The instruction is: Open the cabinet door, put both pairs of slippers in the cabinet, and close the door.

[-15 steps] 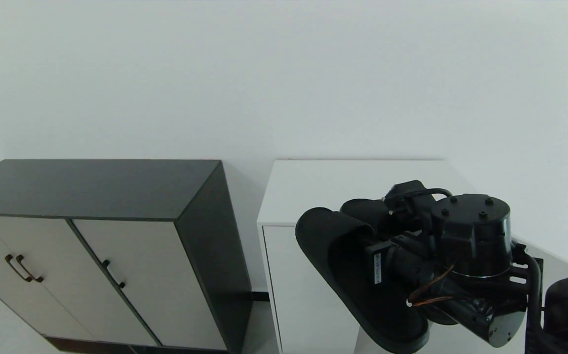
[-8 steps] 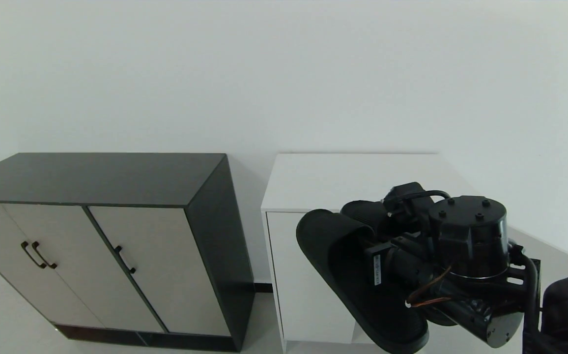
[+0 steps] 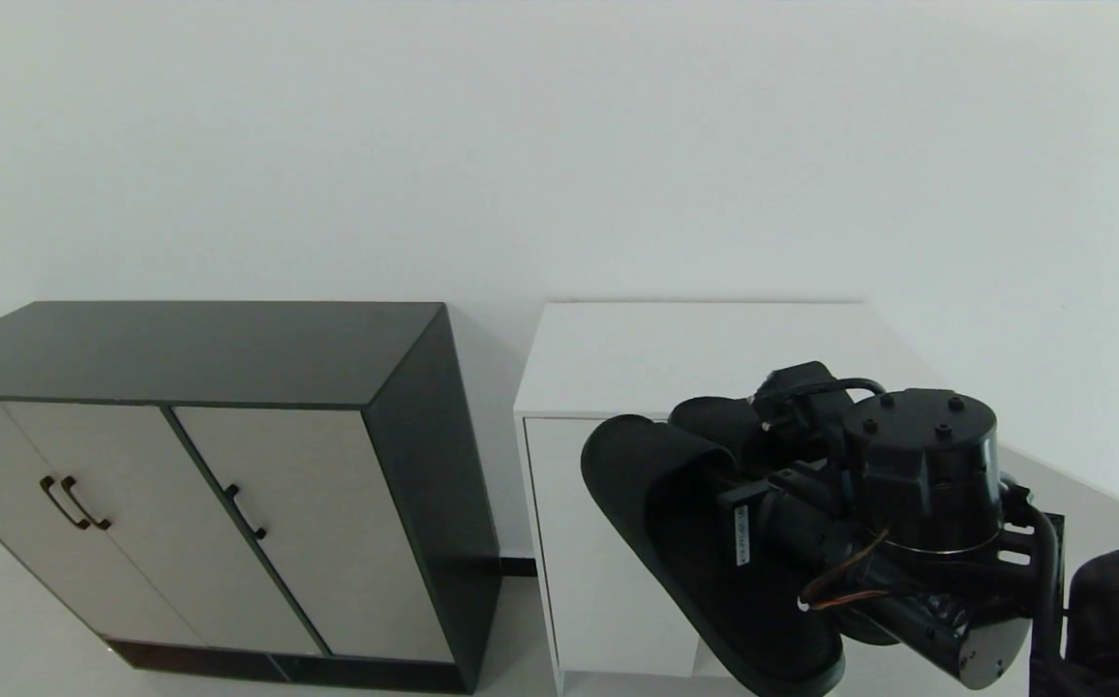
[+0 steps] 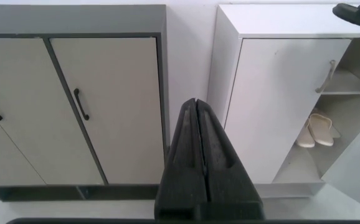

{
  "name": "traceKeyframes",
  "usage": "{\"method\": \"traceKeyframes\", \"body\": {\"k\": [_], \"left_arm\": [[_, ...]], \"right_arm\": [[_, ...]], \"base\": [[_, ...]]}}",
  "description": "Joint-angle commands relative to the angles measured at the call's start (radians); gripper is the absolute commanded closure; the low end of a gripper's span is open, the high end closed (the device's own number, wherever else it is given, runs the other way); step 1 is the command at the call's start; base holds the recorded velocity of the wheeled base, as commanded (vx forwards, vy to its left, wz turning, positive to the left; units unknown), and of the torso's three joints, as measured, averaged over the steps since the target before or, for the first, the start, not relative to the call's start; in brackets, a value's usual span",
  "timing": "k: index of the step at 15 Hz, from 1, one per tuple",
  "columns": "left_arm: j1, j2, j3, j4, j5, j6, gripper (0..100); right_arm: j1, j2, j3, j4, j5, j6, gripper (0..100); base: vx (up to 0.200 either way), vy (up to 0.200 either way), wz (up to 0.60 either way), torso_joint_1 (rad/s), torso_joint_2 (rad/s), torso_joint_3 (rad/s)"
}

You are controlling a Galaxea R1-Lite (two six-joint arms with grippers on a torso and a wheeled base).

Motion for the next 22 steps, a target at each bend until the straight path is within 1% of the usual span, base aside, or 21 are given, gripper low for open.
{"method": "traceKeyframes", "body": {"k": [1, 18, 22], "left_arm": [[0.0, 0.0, 0.0, 0.0, 0.0, 0.001, 100], [0.0, 0.0, 0.0, 0.0, 0.0, -0.001, 100], [0.0, 0.0, 0.0, 0.0, 0.0, -0.001, 100]], "right_arm": [[-0.001, 0.006, 0.0, 0.0, 0.001, 0.0, 100], [-0.013, 0.006, 0.003, 0.0, 0.001, 0.0, 100], [-0.011, 0.006, 0.008, 0.0, 0.001, 0.0, 100]], "base": [[0.0, -0.2, 0.0, 0.002, 0.01, 0.002], [0.0, -0.2, 0.0, 0.002, 0.0, 0.003], [0.0, 0.0, 0.0, 0.0, 0.0, 0.0]]}}
